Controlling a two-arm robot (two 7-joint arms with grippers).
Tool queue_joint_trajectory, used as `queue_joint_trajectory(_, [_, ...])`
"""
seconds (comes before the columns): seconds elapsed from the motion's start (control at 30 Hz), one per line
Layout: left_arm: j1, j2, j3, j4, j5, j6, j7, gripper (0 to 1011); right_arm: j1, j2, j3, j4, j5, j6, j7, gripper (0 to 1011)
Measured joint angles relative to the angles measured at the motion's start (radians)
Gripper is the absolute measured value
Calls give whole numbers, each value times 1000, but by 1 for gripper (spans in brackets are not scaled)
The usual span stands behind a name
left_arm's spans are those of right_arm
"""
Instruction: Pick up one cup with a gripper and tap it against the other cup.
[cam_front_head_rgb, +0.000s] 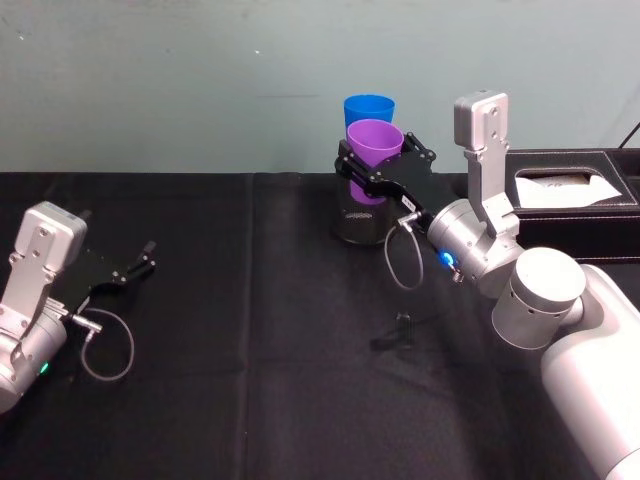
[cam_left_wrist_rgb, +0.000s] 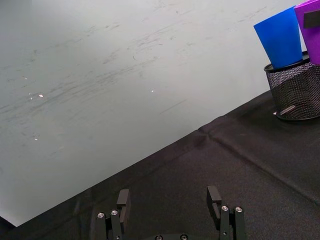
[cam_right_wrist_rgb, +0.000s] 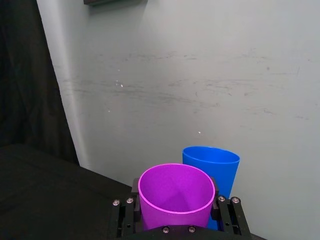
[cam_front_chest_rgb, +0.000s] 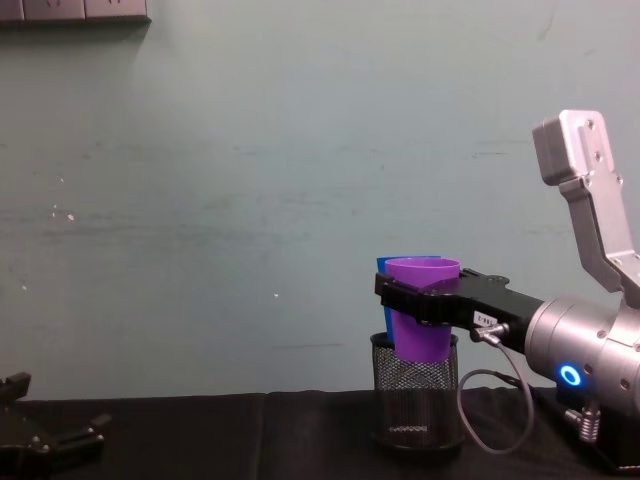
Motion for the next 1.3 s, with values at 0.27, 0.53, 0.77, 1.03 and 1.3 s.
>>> queue_joint_trajectory(0.27, [0, 0, 0, 0, 0, 0, 0, 1000, 0, 0, 0, 0, 0, 0, 0, 751])
queue_joint_trajectory(0.53, [0, 0, 0, 0, 0, 0, 0, 1000, 0, 0, 0, 0, 0, 0, 0, 751])
queue_joint_trajectory(0.77, [0, 0, 0, 0, 0, 0, 0, 1000, 0, 0, 0, 0, 0, 0, 0, 751])
queue_joint_trajectory(1.03, [0, 0, 0, 0, 0, 0, 0, 1000, 0, 0, 0, 0, 0, 0, 0, 751])
queue_joint_trajectory(1.3, [0, 0, 0, 0, 0, 0, 0, 1000, 0, 0, 0, 0, 0, 0, 0, 751])
